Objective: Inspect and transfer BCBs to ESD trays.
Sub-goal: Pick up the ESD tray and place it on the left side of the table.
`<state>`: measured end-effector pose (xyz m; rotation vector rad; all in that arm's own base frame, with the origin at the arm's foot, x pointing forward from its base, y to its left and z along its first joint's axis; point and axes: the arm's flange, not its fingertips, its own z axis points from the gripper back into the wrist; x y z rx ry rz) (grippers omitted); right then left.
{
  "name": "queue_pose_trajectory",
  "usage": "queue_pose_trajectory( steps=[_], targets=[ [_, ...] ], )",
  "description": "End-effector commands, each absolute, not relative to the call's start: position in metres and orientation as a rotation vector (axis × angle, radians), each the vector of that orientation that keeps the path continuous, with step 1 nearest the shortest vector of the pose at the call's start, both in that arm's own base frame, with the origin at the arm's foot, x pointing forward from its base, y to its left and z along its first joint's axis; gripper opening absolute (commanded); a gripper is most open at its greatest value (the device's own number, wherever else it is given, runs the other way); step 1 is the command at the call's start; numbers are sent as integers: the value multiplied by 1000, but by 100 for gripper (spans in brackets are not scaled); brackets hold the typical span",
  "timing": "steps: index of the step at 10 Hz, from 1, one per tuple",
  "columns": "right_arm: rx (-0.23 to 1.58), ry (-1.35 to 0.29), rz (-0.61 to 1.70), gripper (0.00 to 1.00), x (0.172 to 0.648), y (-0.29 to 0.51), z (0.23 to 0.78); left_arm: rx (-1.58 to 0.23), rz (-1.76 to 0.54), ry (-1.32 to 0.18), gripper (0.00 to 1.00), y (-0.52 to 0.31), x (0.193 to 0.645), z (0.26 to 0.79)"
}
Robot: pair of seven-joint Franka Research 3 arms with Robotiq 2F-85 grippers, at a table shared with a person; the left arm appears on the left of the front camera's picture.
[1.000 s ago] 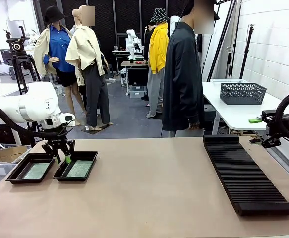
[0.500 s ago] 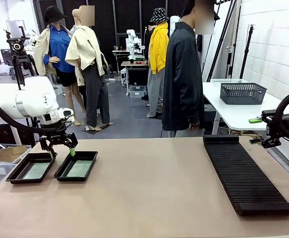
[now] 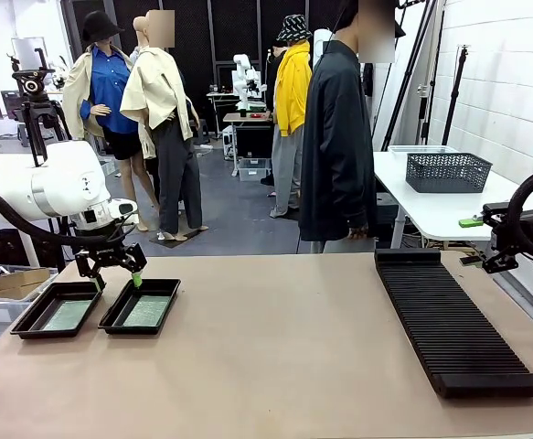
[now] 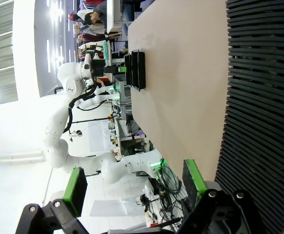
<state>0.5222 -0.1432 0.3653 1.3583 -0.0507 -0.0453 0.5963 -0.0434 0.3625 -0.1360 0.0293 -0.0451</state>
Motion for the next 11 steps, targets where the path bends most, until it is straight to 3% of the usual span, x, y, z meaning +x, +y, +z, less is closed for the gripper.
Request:
queue_pose_trajectory(
  steps=[1, 11],
  targets=[
    [1347, -59, -54, 100, 518, -139, 366, -126, -50, 32, 100, -42, 594, 364],
    [1347, -59, -54, 100, 518, -139, 366, -126, -50, 32, 100, -42, 594, 364]
  ],
)
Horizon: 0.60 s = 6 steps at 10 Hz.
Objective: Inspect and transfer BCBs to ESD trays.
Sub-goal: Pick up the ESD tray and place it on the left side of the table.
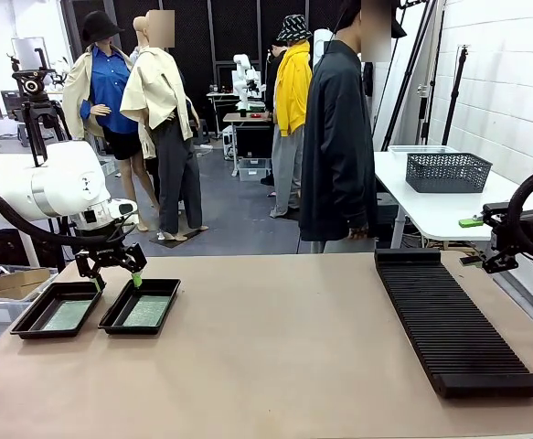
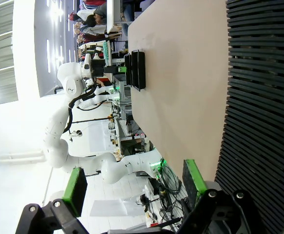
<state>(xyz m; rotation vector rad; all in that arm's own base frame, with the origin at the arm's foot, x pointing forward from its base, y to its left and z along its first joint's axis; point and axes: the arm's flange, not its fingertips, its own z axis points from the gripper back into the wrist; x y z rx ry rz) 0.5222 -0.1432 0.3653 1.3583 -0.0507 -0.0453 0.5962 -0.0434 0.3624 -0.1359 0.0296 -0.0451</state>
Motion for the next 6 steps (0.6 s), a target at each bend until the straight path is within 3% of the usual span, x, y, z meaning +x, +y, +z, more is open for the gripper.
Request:
queue_pose_trajectory(
  steps=[1, 2, 6],
  targets=[
    [1347, -59, -54, 100, 518, -139, 366, -126, -50, 32, 100, -42, 594, 364],
    [1347, -59, -54, 100, 518, -139, 366, -136, -45, 30, 100, -43, 596, 362],
    [1347, -59, -54, 100, 518, -139, 366, -615, -87, 109, 100, 39, 596, 392]
  ],
)
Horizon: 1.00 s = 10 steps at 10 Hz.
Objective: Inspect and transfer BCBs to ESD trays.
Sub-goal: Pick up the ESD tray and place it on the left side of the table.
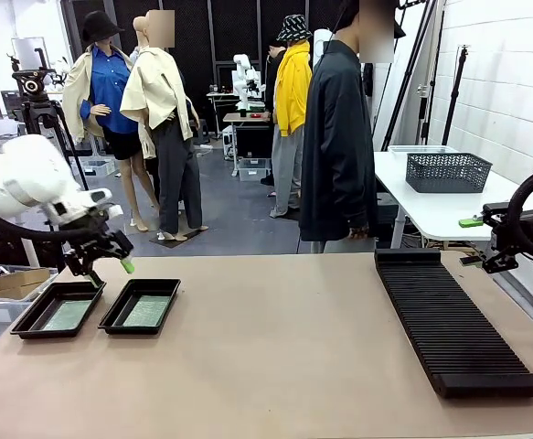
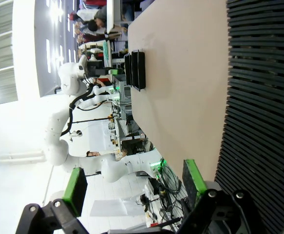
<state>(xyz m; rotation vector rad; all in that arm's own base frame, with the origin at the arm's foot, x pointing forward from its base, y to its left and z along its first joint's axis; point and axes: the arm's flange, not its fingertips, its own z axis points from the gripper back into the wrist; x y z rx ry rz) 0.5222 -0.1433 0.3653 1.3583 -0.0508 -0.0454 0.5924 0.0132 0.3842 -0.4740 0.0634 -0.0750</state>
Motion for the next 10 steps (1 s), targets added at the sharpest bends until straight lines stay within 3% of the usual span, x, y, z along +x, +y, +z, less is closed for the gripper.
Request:
queue_pose_trajectory(
  steps=[1, 4, 10],
  targets=[
    [1347, -59, -54, 100, 518, -139, 366, -732, -107, 106, 100, 58, 595, 397],
    [1347, -59, -54, 100, 518, -139, 366, -1128, -116, 24, 100, 116, 596, 407],
    [1347, -59, -54, 100, 518, -139, 366, -1303, -97, -62, 100, 162, 597, 378]
  ],
)
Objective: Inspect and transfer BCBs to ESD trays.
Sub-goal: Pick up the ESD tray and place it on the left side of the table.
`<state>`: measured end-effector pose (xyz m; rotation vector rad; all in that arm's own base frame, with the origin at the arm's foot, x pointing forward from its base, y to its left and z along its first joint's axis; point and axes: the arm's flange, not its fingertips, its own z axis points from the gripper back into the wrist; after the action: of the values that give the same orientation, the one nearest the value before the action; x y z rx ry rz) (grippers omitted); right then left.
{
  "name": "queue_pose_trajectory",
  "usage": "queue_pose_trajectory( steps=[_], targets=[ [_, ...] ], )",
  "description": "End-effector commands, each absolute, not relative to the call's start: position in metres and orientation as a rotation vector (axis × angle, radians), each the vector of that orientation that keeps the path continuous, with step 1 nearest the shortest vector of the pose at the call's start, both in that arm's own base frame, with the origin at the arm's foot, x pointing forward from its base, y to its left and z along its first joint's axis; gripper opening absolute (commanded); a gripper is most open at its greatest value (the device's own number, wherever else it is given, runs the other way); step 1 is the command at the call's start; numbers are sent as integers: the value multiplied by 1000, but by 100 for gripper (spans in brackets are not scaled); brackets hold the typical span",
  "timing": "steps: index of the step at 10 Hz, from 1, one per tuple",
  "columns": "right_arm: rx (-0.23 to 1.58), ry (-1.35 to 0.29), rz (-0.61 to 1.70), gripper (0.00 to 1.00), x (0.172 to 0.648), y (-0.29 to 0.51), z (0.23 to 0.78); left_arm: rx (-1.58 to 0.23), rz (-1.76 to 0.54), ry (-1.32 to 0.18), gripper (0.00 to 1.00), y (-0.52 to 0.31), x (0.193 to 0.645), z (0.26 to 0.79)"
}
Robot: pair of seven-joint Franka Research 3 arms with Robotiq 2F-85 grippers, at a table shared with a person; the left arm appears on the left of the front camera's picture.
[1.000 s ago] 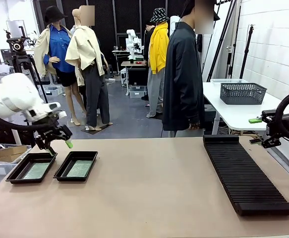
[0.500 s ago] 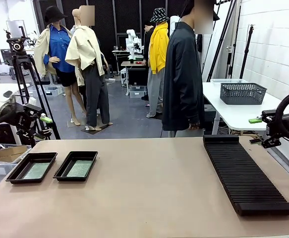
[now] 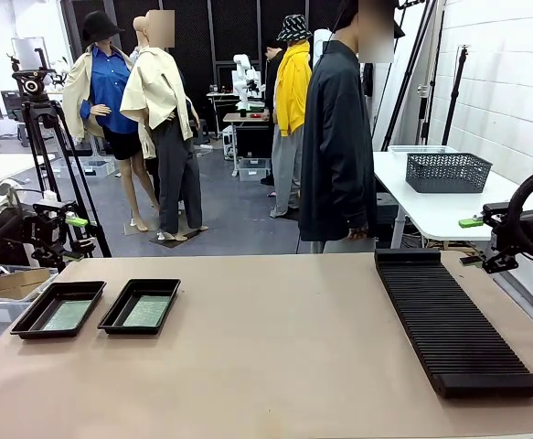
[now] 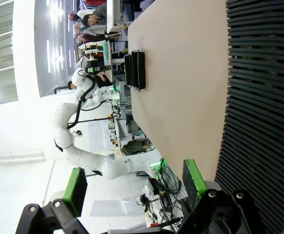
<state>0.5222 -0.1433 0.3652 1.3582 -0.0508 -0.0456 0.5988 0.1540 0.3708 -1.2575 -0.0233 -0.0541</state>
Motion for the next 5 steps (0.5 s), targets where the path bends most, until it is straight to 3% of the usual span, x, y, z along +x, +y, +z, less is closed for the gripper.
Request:
queue_pose_trajectory(
  steps=[1, 5],
  targets=[
    [1347, -59, -54, 100, 518, -139, 366, -1265, -131, -19, 100, 157, 600, 381],
    [1347, -59, -54, 100, 518, -139, 366, -1257, -54, -23, 100, 154, 599, 371]
  ],
)
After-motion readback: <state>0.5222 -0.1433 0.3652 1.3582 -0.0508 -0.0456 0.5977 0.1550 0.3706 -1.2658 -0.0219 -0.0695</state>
